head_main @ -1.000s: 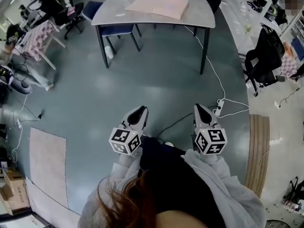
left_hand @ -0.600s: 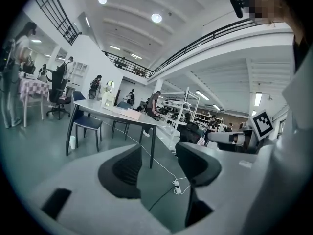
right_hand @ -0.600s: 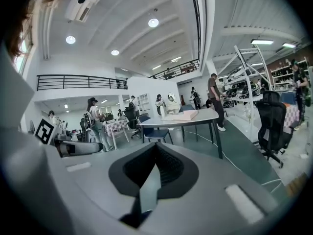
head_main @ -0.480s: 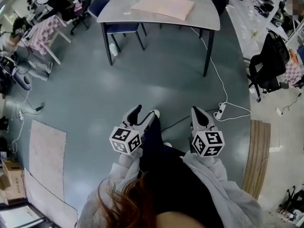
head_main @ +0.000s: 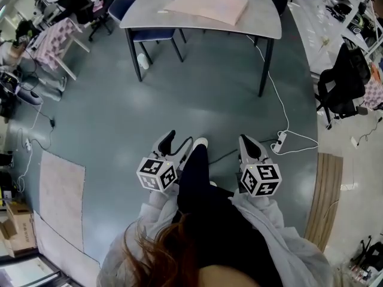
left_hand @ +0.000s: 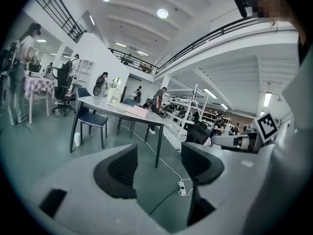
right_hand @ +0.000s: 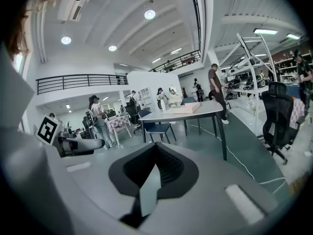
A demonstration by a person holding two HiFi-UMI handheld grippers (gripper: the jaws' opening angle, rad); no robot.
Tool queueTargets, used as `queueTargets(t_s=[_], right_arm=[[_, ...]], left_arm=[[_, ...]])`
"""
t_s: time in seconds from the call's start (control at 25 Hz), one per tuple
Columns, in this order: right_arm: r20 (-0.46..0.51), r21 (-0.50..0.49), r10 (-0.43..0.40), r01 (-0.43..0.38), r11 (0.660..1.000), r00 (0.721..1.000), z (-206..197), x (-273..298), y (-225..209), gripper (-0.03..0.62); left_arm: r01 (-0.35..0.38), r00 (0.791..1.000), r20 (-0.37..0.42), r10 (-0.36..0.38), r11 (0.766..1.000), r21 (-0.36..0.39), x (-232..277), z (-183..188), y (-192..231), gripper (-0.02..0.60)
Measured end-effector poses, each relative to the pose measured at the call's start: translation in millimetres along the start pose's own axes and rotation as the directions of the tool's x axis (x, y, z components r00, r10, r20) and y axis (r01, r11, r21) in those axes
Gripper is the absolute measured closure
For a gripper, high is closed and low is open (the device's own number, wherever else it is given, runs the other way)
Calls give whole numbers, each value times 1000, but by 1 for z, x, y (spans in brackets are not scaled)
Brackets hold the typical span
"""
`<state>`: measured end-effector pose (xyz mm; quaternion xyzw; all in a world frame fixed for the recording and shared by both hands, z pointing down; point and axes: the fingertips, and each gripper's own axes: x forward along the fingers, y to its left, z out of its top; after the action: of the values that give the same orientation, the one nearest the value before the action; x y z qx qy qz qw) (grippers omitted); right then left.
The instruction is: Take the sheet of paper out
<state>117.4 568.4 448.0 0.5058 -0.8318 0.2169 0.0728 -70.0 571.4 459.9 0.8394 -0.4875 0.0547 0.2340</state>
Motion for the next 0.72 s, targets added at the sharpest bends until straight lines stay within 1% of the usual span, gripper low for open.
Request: queueTargets(t_s=[0.16,0.44,0.72], right_arm=[[-11,6,-11,11,1000,1000,11,25,-13,586],[-5,-5,-22,22,1000,1000,46,80,-28,586],[-9,-7,-44,44,999,999,78,140,-39,586]], left_arm=[[2,1000,-7,-2,1000,-7,23,12,15,308],[15,1000,12,-14,1000,-22,70,51,52,305],[39,999,12,-39,999,-23,119,91,94,302]])
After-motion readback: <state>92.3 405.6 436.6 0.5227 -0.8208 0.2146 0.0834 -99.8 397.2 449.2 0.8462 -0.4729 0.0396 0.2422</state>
